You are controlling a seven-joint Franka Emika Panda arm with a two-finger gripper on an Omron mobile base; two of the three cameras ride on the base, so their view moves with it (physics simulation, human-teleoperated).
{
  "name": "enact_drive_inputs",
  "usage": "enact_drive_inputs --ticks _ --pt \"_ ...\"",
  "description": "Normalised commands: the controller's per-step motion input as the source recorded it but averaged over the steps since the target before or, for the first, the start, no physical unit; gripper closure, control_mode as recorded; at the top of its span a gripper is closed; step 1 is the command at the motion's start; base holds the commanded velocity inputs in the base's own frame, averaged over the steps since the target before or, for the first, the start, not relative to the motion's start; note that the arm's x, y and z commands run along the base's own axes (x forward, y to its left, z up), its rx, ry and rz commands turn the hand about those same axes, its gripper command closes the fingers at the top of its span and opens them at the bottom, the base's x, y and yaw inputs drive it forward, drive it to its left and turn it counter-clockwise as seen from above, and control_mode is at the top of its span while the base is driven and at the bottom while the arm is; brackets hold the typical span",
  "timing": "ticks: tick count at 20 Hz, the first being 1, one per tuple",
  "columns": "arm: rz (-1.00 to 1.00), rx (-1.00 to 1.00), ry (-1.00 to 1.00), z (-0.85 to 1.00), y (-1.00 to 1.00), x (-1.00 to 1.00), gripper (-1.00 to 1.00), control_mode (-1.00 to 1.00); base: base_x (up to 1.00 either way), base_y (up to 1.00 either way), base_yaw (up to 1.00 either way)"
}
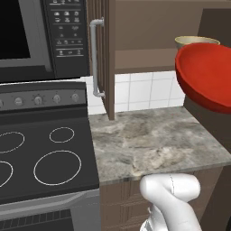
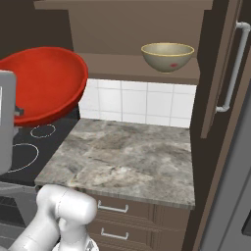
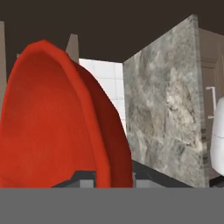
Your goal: Open the cabinet. Pick the bowls from the counter and place them in the cabinet. Then close the cabinet.
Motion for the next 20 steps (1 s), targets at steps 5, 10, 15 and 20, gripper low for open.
enact_drive_inputs --ticks 5,10,15,20 --pt "0.0 0.0 0.0 0.02 0.0 0.22 1.0 -1.0 0.0 0.0 0.0" --pt "0.0 0.0 -0.05 0.09 0.0 0.1 1.0 -1.0 0.0 0.0 0.0" --pt "0.0 0.0 -0.02 0.13 0.0 0.12 1.0 -1.0 0.0 0.0 0.0" --pt "0.0 0.0 -0.02 0.27 0.03 0.11 1.0 -1.0 0.0 0.0 0.0"
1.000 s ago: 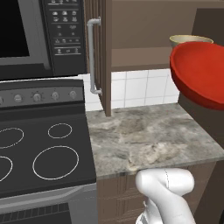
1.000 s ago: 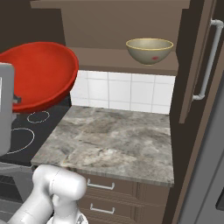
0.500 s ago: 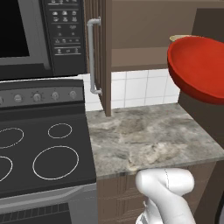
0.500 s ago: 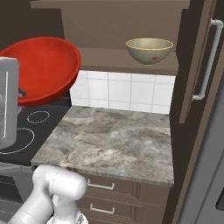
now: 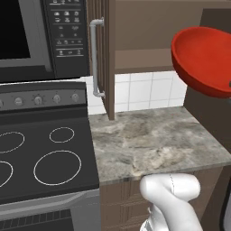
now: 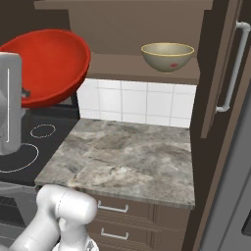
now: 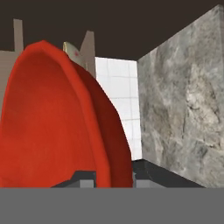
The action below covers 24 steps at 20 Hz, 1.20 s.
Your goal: Open the cabinet. Pick the bowls from the counter and place them in the cabinet. Then close the cabinet.
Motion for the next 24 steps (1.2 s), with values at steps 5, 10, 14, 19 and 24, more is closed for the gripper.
enact_drive_inputs --ticks 5,10,14,19,24 --pt "0.0 0.0 0.0 0.37 0.14 0.08 1.0 -1.0 0.0 0.0 0.0" --pt "0.0 0.0 0.01 0.28 0.03 0.21 1.0 -1.0 0.0 0.0 0.0" --pt "0.02 0.01 0.07 0.17 -0.04 0.15 1.0 -1.0 0.0 0.0 0.0" --pt "0.06 0.01 0.09 0.04 -0.07 0.14 1.0 -1.0 0.0 0.0 0.0" --pt "0.07 0.0 0.04 0.05 0.0 0.13 1.0 -1.0 0.0 0.0 0.0"
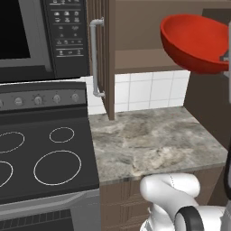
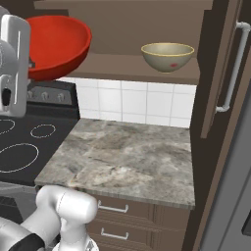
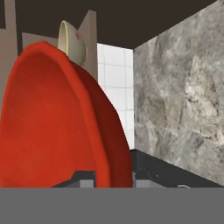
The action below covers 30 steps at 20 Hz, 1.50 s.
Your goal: Open the cabinet. Pick the bowls from the counter and place them in the cabinet. Then close the cabinet.
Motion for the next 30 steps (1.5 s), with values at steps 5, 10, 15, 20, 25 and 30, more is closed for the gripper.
enact_drive_inputs --ticks 5,10,15,20,25,30 --pt "0.03 0.0 0.0 0.04 0.0 0.14 1.0 -1.0 0.0 0.0 0.0" --pt "0.0 0.0 0.0 0.0 0.01 0.29 1.0 -1.0 0.0 0.0 0.0" --pt "0.0 0.0 -0.01 0.0 0.0 0.45 1.0 -1.0 0.0 0.0 0.0" --pt "0.03 0.0 -0.08 0.0 0.0 0.47 1.0 -1.0 0.0 0.0 0.0" --pt "0.12 0.0 -0.04 -0.02 0.0 0.57 1.0 -1.0 0.0 0.0 0.0" --pt "0.09 0.0 0.0 -0.11 0.01 0.39 1.0 -1.0 0.0 0.0 0.0"
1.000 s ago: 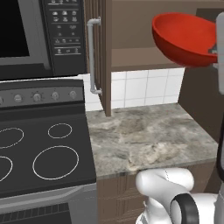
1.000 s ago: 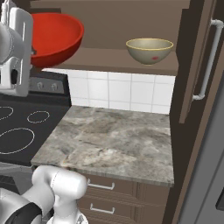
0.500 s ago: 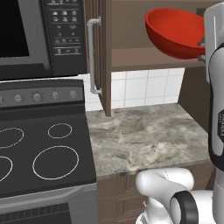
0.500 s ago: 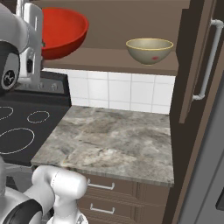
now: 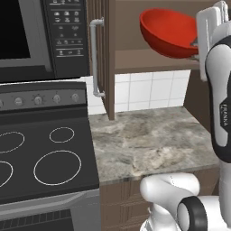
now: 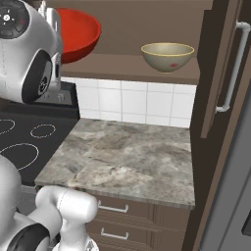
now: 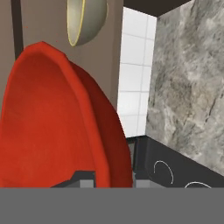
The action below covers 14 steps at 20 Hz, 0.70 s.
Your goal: Open the cabinet. Pick the bowls from the counter and place them in the cabinet. Then close the cabinet.
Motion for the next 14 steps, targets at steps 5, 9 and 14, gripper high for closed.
enact_drive_inputs --ticks 5,9,14 --pt "0.06 0.0 0.0 -0.12 0.11 0.36 1.0 -1.0 0.0 0.0 0.0" --pt "0.0 -0.01 -0.02 -0.02 0.14 0.36 1.0 -1.0 0.0 0.0 0.0" --pt "0.0 0.0 -0.01 -0.07 0.0 0.34 1.0 -1.0 0.0 0.0 0.0"
